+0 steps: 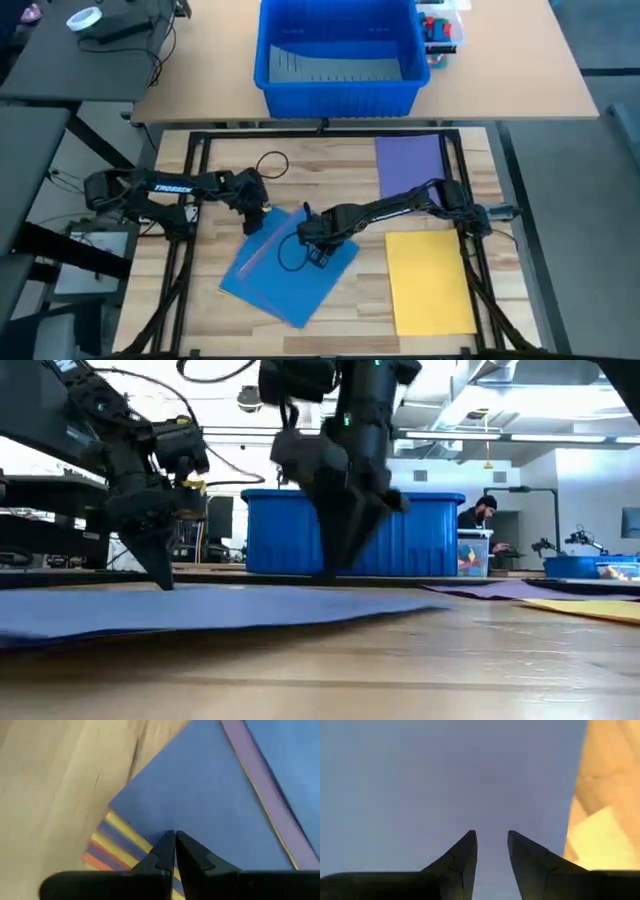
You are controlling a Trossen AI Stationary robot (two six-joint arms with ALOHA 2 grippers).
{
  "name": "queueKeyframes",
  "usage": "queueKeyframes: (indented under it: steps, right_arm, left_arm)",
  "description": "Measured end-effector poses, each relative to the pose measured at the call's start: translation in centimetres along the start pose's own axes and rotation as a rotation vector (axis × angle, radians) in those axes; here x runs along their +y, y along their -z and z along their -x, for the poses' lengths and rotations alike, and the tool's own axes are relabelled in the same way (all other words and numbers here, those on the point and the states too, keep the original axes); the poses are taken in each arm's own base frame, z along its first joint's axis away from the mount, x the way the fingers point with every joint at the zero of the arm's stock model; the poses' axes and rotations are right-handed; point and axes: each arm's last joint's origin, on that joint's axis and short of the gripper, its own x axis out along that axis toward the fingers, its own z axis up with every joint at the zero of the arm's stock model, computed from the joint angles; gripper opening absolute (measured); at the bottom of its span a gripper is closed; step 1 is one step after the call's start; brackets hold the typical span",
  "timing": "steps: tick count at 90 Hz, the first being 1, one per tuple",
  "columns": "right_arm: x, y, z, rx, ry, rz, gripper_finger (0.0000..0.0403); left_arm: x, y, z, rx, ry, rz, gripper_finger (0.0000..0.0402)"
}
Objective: Organize paper
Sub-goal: Put the blue paper on the table
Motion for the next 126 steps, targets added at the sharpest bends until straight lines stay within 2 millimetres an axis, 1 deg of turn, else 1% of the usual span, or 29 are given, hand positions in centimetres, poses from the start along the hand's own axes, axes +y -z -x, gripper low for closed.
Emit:
queueKeyframes:
  steps: [7, 12, 22, 28, 44, 52, 58, 68, 78, 89, 97, 108, 126]
  right_arm:
    - [-0.2, 0.2, 1.2, -0.003, -0.002, -0.008, 0.0102]
    - [-0.3, 0.2, 1.9, -0.008, -0.006, -0.036, 0.0102]
    - [-0.5, 1.1, 2.1, 0.012, 0.009, -0.108, 0.0102]
    - [-0.7, 1.8, 1.9, 0.024, 0.036, -0.166, 0.0102]
    - [-2.2, 4.8, 1.2, 0.093, 0.115, -0.290, 0.0103]
    - [-3.4, 6.2, 1.0, 0.122, 0.128, -0.353, 0.0103]
    - [-4.4, 6.8, 1.0, 0.111, 0.091, -0.405, 0.0103]
    - [-6.2, 7.9, 0.7, 0.075, -0.001, -0.496, 0.0103]
    - [-8.0, 9.3, -0.2, 0.033, -0.066, -0.585, 0.0103]
    - [-9.1, 10.4, -1.8, -0.036, -0.178, -0.655, 0.0103]
    - [-9.5, 10.7, -2.7, -0.070, -0.242, -0.682, 0.0103]
    - [-9.8, 11.2, -3.4, -0.049, -0.260, -0.697, 0.0103]
    - [-10.0, 11.7, -4.1, -0.024, -0.325, -0.661, 0.0103]
  left_arm:
    - [-0.8, -1.5, 1.3, -0.094, 0.026, -0.003, 0.0000]
    - [-1.2, -1.9, 1.9, -0.123, 0.041, -0.001, 0.0000]
    - [-2.5, -2.4, 2.4, -0.167, 0.086, -0.023, 0.0000]
    - [-3.4, -2.3, 2.2, -0.155, 0.112, -0.033, 0.0000]
    - [-5.8, -2.4, 0.7, -0.152, 0.187, -0.083, 0.0000]
    - [-6.8, -2.5, -0.4, -0.157, 0.220, -0.095, 0.0000]
    - [-7.4, -2.7, -1.2, -0.167, 0.240, -0.096, 0.0000]
    - [-7.9, -3.2, -2.3, -0.136, 0.244, -0.086, 0.0000]
    - [-8.1, -3.9, -3.4, -0.114, 0.231, -0.059, 0.0000]
    - [-8.3, -4.3, -4.9, -0.068, 0.218, -0.037, 0.0000]
    - [-8.6, -4.2, -6.1, -0.032, 0.211, -0.040, 0.0000]
    - [-9.0, -3.7, -7.5, 0.023, 0.208, -0.030, 0.0000]
    - [-9.6, -3.3, -7.8, 0.041, 0.216, -0.046, 0.0000]
